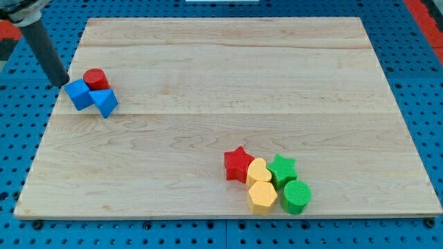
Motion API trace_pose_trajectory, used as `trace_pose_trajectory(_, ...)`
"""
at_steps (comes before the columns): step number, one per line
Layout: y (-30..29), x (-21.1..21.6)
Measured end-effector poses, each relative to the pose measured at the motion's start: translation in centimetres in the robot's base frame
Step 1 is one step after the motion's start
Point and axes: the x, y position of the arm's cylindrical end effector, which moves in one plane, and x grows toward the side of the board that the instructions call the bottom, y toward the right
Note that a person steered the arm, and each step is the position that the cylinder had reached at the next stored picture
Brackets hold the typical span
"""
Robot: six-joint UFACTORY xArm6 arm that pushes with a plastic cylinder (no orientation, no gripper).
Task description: Nudge the red circle towards the red star
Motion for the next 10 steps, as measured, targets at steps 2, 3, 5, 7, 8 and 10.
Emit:
trace_pose_trajectory(2,15.5,-2.6)
trace_pose_trajectory(3,16.8,-6.3)
trace_pose_trajectory(5,11.6,-2.2)
trace_pose_trajectory(7,14.3,3.0)
trace_pose_trajectory(8,18.7,10.5)
trace_pose_trajectory(10,23.4,20.1)
